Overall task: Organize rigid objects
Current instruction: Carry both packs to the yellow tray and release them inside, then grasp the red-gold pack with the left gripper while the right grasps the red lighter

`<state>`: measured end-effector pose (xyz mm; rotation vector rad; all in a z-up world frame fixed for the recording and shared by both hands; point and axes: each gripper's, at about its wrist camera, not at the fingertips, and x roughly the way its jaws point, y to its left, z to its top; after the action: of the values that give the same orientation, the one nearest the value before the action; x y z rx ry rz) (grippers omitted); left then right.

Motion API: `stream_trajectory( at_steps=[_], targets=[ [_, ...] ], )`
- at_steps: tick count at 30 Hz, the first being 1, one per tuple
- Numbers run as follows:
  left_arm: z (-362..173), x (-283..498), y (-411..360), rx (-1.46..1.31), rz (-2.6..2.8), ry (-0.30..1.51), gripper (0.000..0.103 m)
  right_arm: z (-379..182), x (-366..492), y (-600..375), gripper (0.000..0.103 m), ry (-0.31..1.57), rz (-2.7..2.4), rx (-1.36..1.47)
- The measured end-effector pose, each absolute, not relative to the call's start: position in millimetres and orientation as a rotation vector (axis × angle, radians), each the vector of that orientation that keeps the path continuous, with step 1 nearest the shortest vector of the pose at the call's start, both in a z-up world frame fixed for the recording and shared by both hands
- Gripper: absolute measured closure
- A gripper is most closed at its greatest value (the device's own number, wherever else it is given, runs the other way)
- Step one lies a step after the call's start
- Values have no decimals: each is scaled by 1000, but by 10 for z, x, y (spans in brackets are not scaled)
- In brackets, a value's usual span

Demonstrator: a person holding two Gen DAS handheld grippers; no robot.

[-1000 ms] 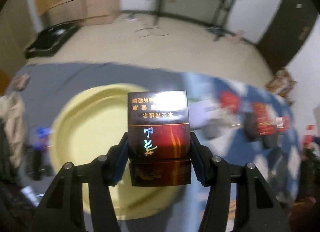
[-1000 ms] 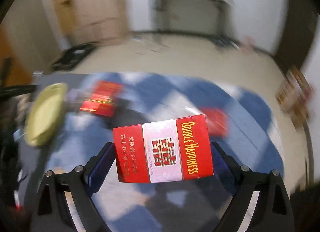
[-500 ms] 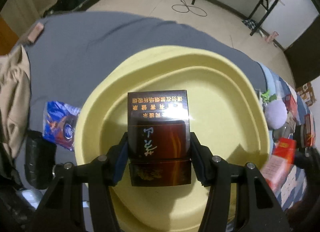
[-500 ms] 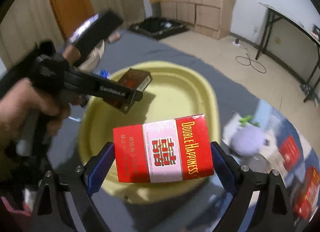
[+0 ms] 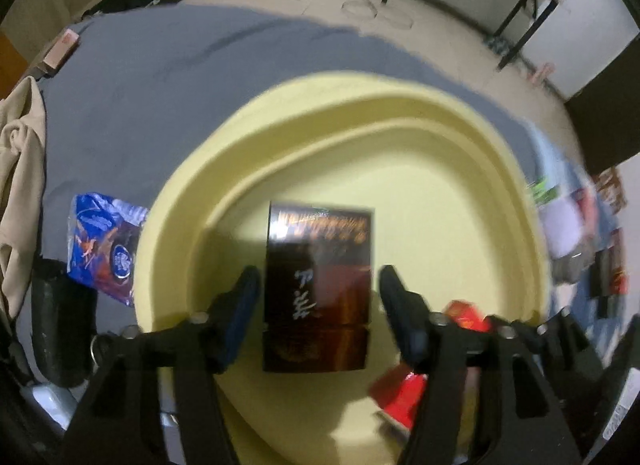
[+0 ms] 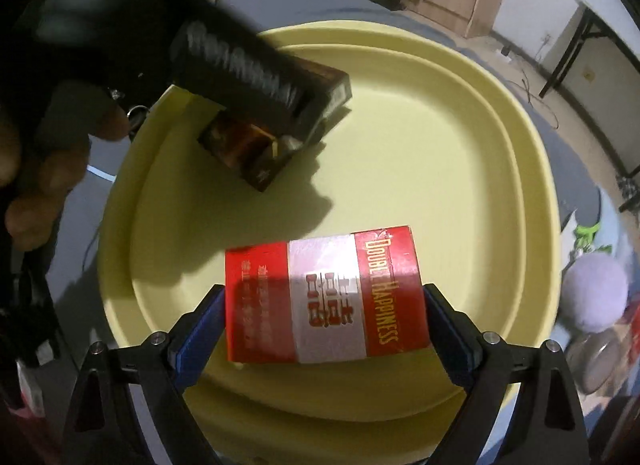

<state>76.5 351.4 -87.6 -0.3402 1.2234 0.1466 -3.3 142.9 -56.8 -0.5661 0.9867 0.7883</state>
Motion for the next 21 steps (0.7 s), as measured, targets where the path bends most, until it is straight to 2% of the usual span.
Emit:
stream_trajectory(
  at_steps=[1, 2, 5, 9, 16, 21],
  targets=[
    [-791, 744, 3492, -342, 139, 1196, 15, -506, -44, 1405, 0, 965, 795, -525],
    [-686, 733, 3442, -339, 128, 1169, 7, -419, -39, 1364, 0, 946, 799, -481],
    [-384, 765, 3186, -341, 55, 1118, 0, -148, -116, 1082, 0, 923, 790, -342],
    [-59, 865, 2632, -324, -62, 1082, 0, 283, -271, 344, 0, 873, 732, -227],
    [77, 963, 1237, -333, -211, 1092, 0, 948, -202, -1796, 0, 789, 413, -144],
    [-202, 1254, 260, -216, -207, 1182, 0, 789, -105, -3136, 0, 835, 186, -75]
  ],
)
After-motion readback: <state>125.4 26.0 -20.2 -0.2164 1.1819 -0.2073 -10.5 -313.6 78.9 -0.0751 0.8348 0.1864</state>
